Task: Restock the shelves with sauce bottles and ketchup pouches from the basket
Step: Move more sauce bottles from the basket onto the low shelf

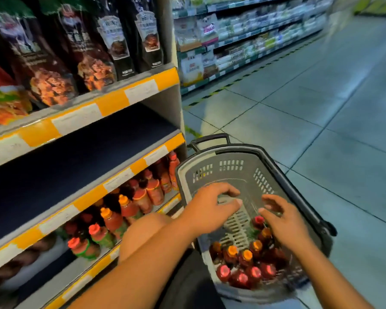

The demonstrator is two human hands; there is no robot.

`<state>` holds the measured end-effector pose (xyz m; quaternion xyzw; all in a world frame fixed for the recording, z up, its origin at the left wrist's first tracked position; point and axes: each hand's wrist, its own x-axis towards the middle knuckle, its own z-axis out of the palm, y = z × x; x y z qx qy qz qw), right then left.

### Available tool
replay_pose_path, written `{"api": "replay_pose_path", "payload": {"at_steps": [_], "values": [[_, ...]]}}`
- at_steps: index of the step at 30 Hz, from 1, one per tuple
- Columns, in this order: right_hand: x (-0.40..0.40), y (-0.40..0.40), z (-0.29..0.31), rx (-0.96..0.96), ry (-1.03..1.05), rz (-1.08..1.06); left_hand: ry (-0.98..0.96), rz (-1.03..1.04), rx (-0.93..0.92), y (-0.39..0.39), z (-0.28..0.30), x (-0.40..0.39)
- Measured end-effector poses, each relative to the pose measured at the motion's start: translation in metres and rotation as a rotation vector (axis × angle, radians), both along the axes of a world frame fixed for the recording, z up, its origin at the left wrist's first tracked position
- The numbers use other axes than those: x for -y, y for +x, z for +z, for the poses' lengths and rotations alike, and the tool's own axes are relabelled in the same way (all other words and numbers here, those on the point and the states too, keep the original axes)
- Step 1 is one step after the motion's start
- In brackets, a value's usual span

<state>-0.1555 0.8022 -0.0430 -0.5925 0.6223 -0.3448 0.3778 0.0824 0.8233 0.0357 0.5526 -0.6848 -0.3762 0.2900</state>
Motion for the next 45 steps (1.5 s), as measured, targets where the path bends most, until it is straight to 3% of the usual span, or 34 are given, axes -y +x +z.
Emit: {"api": "replay_pose_path", "payload": {"at_steps": [5,16,24,32,45], "values": [[0.018,-0.026,-0.048,-0.072,0.143,-0.109,0.060,-0.108,0.079,-0.039,-0.040,0.023],[0.078,-0.026,-0.114,-0.490,0.406,0.092,0.319,-0.205,0.502,-0.056,-0.127,0.069],[0.097,-0.010,-0.167,-0.721,0.527,0.242,0.627,-0.356,0.837,-0.049,-0.176,0.076],[0.104,0.005,-0.203,-0.949,0.509,0.246,0.725,-0.452,0.929,-0.058,-0.205,0.075],[0.105,0.000,-0.218,-1.001,0.469,0.272,0.904,-0.601,1.044,-0.075,-0.221,0.085]]}}
